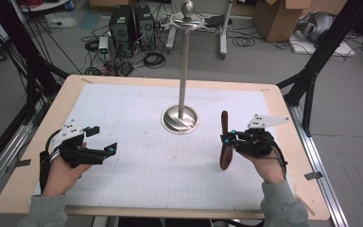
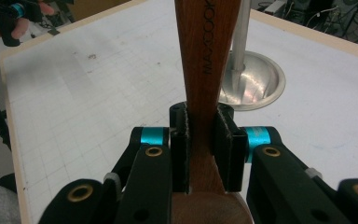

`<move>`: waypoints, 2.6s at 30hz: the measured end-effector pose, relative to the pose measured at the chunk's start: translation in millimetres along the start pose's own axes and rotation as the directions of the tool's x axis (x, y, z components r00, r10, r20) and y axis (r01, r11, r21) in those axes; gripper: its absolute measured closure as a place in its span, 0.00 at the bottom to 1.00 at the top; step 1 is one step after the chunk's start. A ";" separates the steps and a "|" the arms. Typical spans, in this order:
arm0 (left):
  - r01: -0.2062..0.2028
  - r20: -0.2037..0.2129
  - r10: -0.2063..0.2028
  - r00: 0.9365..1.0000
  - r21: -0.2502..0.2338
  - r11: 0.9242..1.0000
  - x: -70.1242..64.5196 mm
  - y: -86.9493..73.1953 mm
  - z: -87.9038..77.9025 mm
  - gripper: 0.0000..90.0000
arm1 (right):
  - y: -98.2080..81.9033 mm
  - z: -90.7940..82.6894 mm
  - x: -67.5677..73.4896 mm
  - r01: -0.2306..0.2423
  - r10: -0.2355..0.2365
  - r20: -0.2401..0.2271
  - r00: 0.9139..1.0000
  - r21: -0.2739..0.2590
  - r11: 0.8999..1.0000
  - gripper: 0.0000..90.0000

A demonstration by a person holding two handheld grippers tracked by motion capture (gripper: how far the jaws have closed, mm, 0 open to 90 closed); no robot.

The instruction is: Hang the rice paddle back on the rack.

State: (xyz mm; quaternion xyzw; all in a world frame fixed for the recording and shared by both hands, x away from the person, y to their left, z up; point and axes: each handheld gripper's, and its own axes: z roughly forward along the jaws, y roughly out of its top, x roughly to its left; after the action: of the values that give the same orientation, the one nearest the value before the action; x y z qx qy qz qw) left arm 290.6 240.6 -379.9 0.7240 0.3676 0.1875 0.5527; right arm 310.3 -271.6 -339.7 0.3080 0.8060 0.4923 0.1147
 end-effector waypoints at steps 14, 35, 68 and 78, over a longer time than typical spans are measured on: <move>-0.007 0.000 0.007 1.000 0.006 1.000 -0.5 0.3 0.3 0.02 | 28.5 -8.3 -18.9 -0.001 0.001 -0.005 1.000 -0.013 1.000 0.86; -0.001 -0.021 0.001 1.000 0.004 1.000 0.4 -3.8 -7.4 0.02 | 65.9 -16.6 -34.3 0.031 -0.030 0.024 0.999 -0.067 0.997 0.86; 0.021 -0.046 -0.023 0.999 -0.033 0.999 -0.8 -10.0 -34.0 0.02 | 122.0 -5.4 -49.8 0.039 -0.038 0.010 0.999 -0.109 0.993 0.86; 0.019 -0.038 -0.019 0.999 -0.004 1.000 -2.8 -15.8 -28.4 0.02 | 139.8 0.1 -44.1 0.056 -0.054 0.018 0.998 -0.137 0.989 0.86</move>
State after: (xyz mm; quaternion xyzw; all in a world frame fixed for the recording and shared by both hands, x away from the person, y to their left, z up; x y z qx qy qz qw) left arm 264.4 259.2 -385.3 0.7158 0.3847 0.1965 0.5487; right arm 398.6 -252.9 -224.1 0.2805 0.7775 0.5410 0.1552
